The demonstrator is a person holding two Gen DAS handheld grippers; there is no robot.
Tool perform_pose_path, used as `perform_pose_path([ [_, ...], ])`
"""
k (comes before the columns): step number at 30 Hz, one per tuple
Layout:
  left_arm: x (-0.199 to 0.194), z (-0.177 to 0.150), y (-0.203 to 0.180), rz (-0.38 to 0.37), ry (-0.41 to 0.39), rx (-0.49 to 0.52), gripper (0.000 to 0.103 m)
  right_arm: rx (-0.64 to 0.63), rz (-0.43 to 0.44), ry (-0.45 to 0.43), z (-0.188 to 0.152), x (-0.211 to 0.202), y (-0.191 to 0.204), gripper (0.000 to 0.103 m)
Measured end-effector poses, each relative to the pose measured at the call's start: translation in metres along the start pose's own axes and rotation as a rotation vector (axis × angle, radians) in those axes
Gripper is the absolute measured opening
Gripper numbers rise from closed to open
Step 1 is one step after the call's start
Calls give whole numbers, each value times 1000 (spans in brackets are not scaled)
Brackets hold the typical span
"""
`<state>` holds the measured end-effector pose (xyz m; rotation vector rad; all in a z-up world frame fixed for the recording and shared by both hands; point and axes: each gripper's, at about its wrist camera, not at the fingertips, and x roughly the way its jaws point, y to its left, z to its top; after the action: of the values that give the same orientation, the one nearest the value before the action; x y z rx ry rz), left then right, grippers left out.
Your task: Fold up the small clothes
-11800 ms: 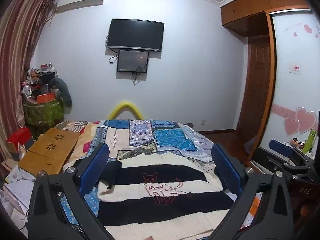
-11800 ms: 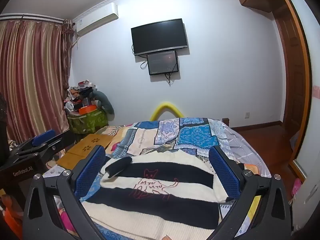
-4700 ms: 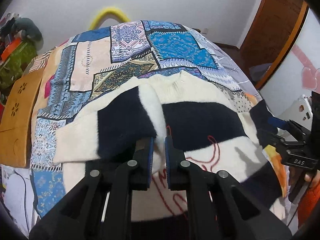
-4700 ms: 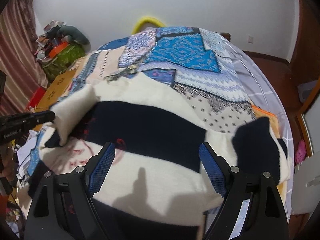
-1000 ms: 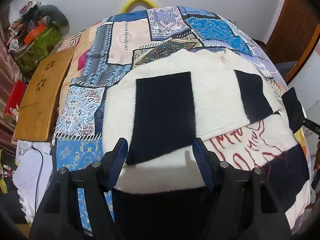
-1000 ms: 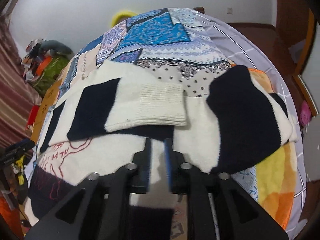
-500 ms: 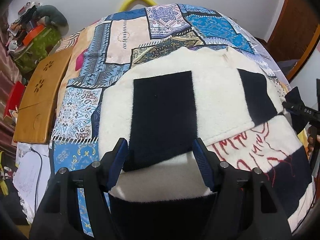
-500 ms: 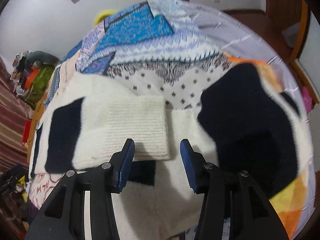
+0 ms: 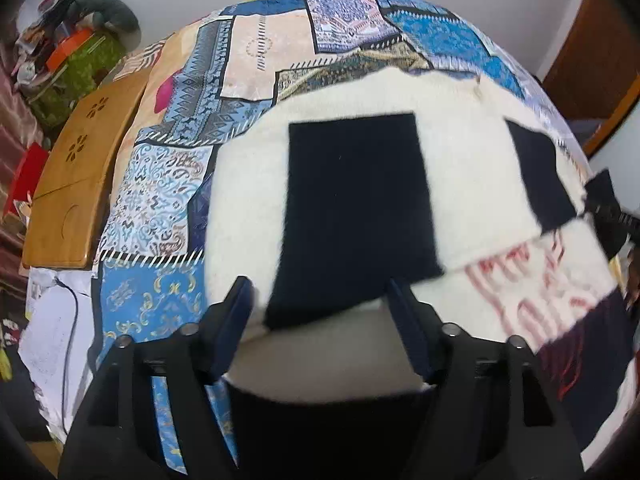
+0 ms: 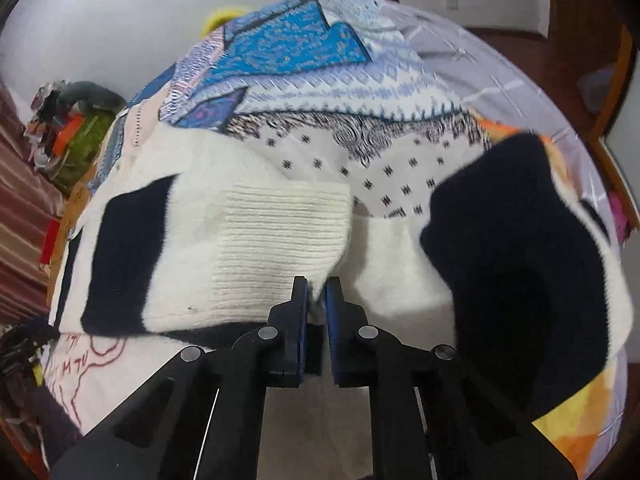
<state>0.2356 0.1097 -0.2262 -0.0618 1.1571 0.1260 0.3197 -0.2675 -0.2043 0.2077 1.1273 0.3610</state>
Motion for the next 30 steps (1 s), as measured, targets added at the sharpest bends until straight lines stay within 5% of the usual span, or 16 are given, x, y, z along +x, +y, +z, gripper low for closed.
perform_pose_path([
  [6, 5, -21, 13, 51, 12, 40, 81, -18, 17, -78, 8, -30, 6, 7],
  [17, 22, -15, 51, 138, 6, -92, 85, -55, 15, -187, 27, -72, 30, 6],
  [24, -5, -10, 57, 217, -83, -108, 85, -66, 27, -232, 26, -96, 38, 6],
  [30, -22, -14, 63, 196, -95, -141, 85, -41, 28, -217, 15, -93, 31, 6],
])
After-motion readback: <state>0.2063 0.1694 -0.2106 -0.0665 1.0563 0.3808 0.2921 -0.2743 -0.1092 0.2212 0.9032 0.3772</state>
